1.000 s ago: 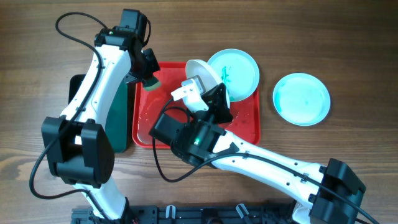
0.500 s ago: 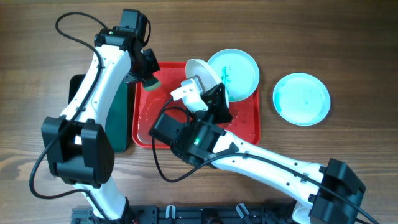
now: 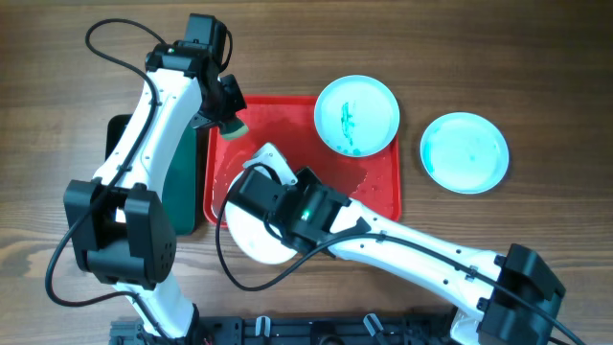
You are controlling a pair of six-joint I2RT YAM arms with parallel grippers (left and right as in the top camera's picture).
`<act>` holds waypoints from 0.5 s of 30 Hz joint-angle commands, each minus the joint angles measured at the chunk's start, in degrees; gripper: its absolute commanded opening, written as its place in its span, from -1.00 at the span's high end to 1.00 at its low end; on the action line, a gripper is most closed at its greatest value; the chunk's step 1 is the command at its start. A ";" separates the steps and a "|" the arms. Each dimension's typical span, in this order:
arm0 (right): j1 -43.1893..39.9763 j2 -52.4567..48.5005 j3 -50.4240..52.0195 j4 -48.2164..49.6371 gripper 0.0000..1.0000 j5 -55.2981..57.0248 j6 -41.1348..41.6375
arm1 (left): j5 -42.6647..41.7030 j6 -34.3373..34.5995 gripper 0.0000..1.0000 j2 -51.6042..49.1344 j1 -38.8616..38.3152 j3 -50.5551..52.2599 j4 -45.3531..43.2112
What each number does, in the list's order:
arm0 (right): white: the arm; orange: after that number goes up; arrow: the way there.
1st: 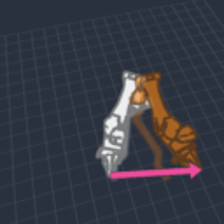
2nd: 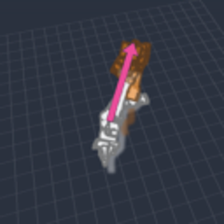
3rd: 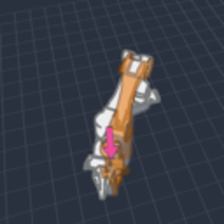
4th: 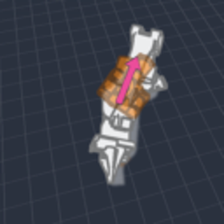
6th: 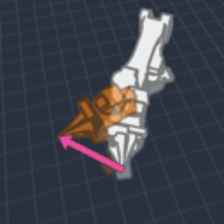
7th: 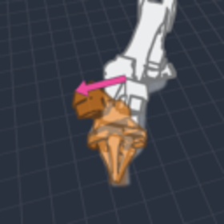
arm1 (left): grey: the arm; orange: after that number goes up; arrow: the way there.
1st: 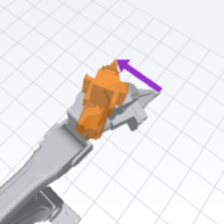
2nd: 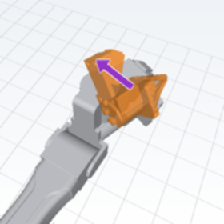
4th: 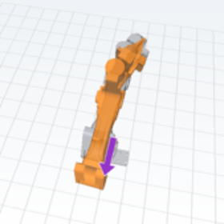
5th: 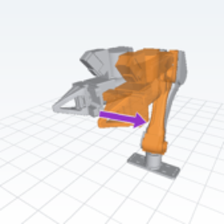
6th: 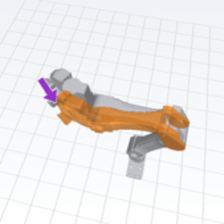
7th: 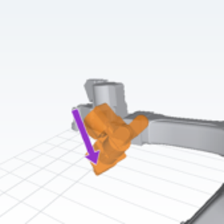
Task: Clean dirty plates on tray and stack at the side
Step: 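Stack the plate onto the plate right of the tray, release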
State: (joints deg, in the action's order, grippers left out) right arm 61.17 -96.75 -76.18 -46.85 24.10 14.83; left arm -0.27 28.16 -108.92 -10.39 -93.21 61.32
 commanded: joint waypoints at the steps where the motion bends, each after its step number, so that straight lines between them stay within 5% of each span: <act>1: -4.98 2.12 -0.37 0.35 0.91 -13.29 0.37 | -0.11 -0.74 0.92 -0.07 -0.15 -0.76 0.07; 7: -23.08 4.92 -0.24 0.48 0.91 -30.45 -0.15 | -0.11 -0.74 0.92 -0.07 -0.15 -0.76 0.04; 15: -51.04 4.94 2.25 -6.82 0.91 -33.09 0.17 | -0.09 -0.74 0.92 -0.07 -0.15 -0.76 0.00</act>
State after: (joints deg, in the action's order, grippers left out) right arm 17.69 -93.14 -75.81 -53.17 -7.05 14.87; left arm -0.27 28.16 -108.92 -10.39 -93.21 61.34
